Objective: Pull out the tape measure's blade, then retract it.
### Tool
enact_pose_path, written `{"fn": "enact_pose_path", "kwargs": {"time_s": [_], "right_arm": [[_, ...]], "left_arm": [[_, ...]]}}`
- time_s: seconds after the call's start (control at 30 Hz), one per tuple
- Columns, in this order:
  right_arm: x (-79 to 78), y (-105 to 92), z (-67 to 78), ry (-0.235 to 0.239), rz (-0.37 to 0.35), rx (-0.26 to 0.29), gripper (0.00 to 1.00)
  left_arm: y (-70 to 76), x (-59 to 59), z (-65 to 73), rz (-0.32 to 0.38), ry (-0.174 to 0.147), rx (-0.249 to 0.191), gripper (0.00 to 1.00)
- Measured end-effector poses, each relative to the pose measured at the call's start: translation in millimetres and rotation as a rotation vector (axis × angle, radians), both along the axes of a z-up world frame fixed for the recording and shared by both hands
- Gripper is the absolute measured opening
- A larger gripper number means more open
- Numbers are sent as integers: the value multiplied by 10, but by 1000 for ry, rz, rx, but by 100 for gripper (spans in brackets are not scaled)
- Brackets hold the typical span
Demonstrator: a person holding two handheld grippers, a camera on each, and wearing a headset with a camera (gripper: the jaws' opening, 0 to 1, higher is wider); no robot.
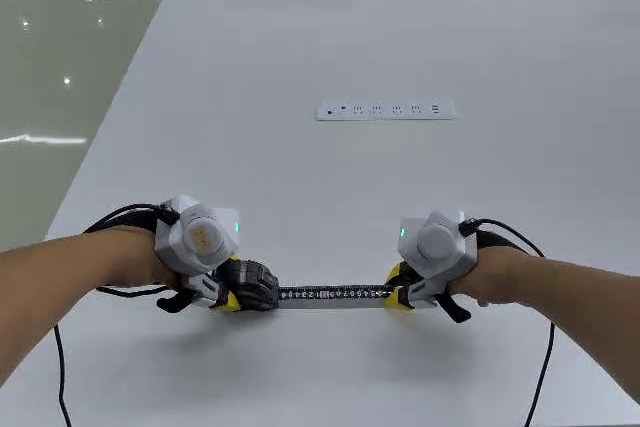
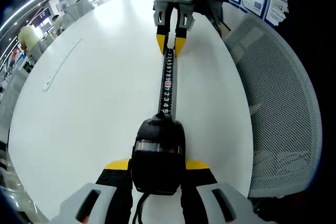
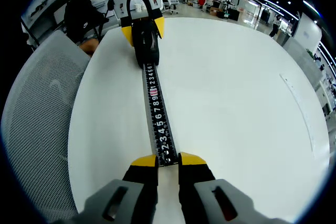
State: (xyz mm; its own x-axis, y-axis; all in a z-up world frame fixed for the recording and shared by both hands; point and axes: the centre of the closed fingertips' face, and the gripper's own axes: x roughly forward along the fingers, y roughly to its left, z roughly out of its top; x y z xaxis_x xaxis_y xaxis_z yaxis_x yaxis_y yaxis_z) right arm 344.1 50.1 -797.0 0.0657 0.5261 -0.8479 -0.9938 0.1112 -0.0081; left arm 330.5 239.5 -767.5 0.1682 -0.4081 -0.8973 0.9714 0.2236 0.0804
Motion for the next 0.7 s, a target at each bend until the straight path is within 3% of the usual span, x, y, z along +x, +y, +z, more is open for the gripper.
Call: {"fn": "enact_pose_path", "kwargs": {"time_s": [0.43, 0.7], "right_arm": [[1, -165, -2, 4, -11, -11, 13], [23, -266, -6, 2, -16, -20, 13]], "left_arm": [[4, 0, 1, 7, 5, 4, 32], [2, -9, 6, -16, -12, 22, 31]]}}
